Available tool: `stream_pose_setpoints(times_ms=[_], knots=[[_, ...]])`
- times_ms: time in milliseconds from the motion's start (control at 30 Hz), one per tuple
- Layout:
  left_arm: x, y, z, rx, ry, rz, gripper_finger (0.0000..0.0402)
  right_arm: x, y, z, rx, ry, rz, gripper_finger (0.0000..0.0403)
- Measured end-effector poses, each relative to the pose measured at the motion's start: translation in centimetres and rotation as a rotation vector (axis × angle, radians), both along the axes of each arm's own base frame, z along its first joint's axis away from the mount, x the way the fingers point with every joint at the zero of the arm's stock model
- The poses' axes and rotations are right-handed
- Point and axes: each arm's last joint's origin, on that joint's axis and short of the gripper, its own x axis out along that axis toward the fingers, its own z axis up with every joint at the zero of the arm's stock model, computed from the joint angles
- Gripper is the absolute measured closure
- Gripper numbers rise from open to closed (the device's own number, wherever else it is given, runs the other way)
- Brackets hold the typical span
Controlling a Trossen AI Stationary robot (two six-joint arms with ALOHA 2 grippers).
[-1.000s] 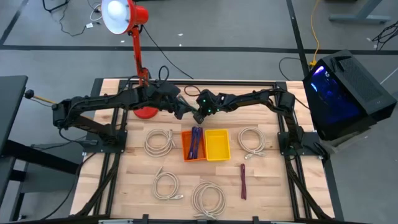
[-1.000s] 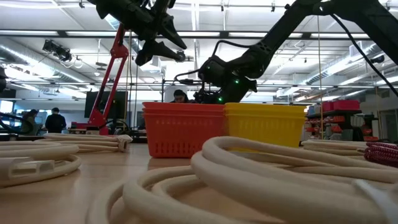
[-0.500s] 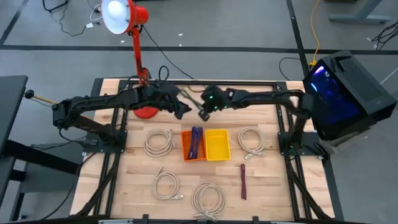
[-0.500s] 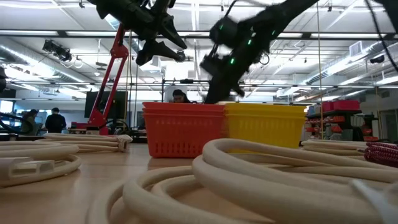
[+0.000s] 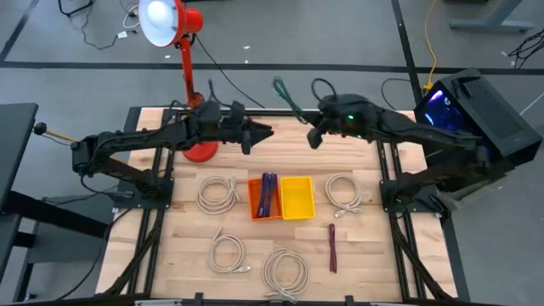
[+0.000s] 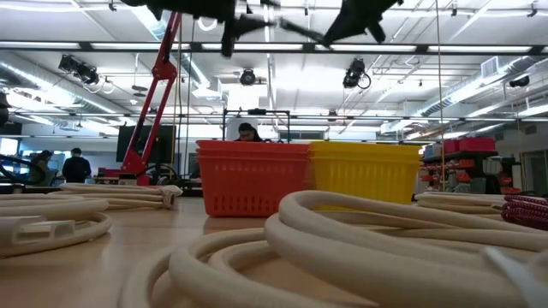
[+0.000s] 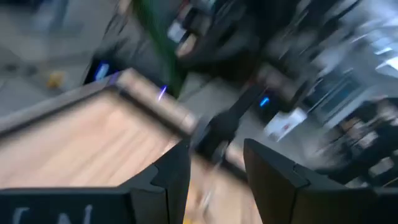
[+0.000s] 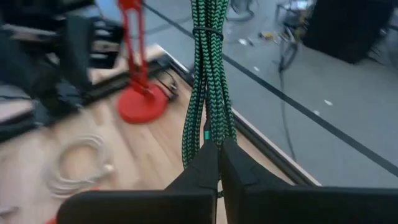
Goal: Pick & Place USB Port
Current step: Put the green USB cable into the orange bin
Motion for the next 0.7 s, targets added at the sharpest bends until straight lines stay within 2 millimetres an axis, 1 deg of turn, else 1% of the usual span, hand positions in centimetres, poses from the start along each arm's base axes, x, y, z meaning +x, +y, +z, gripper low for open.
stream_pose_setpoints(times_ms=[100, 167, 333, 433, 700], knots=[[0.1, -0.5, 1.6, 0.089, -0.154, 0.007, 0.0246, -0.4, 1.2, 0.7, -0.009, -0.037, 0.011, 0.0403], [0.1, -0.6, 2.1, 0.116, -0.197, 0.045, 0.0246, -0.2, 1.9, 0.9, -0.012, -0.052, 0.034, 0.0403], [0.1, -0.5, 2.0, 0.114, -0.189, 0.093, 0.0246, 0.3, 3.7, 1.2, -0.012, -0.095, 0.098, 0.0403], [0.5, -0.4, 1.5, 0.108, -0.169, 0.112, 0.0246, 0.5, 4.9, 1.4, -0.015, -0.109, 0.139, 0.0403], [1.2, -0.3, 1.6, 0.125, -0.245, 0.110, 0.0246, 0.8, 6.2, 1.2, -0.009, -0.104, 0.181, 0.0403]])
